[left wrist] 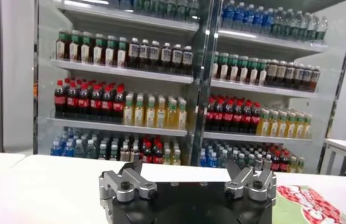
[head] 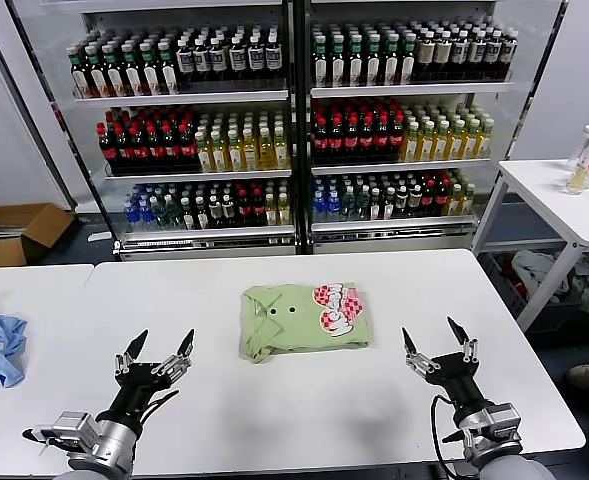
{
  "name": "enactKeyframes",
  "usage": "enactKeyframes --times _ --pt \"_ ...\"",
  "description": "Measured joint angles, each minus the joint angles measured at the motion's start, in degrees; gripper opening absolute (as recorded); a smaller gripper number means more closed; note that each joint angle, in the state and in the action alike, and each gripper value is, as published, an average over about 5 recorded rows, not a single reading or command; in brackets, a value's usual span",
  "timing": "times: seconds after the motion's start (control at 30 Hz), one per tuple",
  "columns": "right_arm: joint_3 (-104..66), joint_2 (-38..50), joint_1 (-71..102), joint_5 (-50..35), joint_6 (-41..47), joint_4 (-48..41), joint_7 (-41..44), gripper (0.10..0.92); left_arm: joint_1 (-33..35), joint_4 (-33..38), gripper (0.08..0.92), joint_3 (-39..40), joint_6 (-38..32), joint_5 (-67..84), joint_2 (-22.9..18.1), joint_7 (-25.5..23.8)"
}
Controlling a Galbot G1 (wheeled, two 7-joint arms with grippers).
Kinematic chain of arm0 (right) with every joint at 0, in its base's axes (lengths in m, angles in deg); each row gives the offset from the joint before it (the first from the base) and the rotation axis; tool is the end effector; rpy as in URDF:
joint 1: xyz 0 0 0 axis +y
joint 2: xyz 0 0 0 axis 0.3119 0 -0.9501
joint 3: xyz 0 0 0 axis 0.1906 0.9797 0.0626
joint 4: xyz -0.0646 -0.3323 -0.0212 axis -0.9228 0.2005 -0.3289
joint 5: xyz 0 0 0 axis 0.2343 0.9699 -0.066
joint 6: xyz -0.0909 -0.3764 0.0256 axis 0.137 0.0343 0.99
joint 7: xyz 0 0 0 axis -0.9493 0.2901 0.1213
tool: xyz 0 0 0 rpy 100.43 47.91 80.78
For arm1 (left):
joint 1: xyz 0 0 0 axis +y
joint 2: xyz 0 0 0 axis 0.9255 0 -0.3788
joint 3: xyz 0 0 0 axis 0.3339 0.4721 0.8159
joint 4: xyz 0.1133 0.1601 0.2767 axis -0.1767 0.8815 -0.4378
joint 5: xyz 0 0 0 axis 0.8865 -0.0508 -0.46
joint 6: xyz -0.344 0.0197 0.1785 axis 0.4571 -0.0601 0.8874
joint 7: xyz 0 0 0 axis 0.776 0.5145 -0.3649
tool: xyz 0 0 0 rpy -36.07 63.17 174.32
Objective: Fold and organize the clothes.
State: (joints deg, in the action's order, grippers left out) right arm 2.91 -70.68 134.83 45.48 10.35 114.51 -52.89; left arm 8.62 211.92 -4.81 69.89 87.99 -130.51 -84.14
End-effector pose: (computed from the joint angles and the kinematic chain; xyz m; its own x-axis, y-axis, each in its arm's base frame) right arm 0.2403 -0.0603 -0.2521 -0.9883 -0.1275 0.0837 -0.1397 0.9769 -0.1618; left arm 0.2187 0.0614 -0.2293 -0.9835 0.1116 0.1422 0.0922 0.9864 -0.1363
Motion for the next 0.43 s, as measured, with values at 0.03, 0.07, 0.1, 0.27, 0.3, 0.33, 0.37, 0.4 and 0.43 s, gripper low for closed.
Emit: enactKeyframes --times 0.03,0.07,0.1,0.27,0.3,0.33,0.37,0.4,0.43 --pt "-0.05 0.07 0.06 0.19 -0.03 0.1 -0.16 0.823 0.21 0.19 0.823 -0.02 0.0 -0.17 -0.14 -0.03" --pt "-0.08 0.17 0.08 0.36 -0.05 0.18 -0.31 0.823 0.41 0.39 0.823 -0.02 0.0 -0.35 -0.29 -0.05" --pt "-0.09 0.28 0.08 0.52 -0.07 0.25 -0.45 0.823 0.61 0.57 0.823 -0.03 0.0 -0.53 -0.46 -0.07" --pt "0.49 0.63 -0.58 1.66 0.24 0.29 -1.21 0.823 1.41 1.17 0.823 -0.03 0.12 -1.37 -1.33 0.18" --pt "0.72 0.66 -0.82 1.92 0.42 0.25 -1.39 0.823 1.55 1.25 0.823 -0.03 0.15 -1.53 -1.5 0.23" --pt "0.95 0.71 -1.05 2.14 0.6 0.21 -1.54 0.822 1.7 1.33 0.823 -0.03 0.17 -1.7 -1.65 0.27" --pt "1.16 0.76 -1.27 2.33 0.77 0.18 -1.66 0.823 1.86 1.45 0.823 -0.05 0.17 -1.88 -1.78 0.28" --pt "1.28 0.78 -1.4 2.43 0.87 0.16 -1.72 0.823 1.94 1.51 0.823 -0.05 0.17 -1.97 -1.85 0.27" --pt "1.38 0.81 -1.5 2.51 0.95 0.15 -1.76 0.823 2.01 1.57 0.823 -0.06 0.17 -2.07 -1.89 0.27"
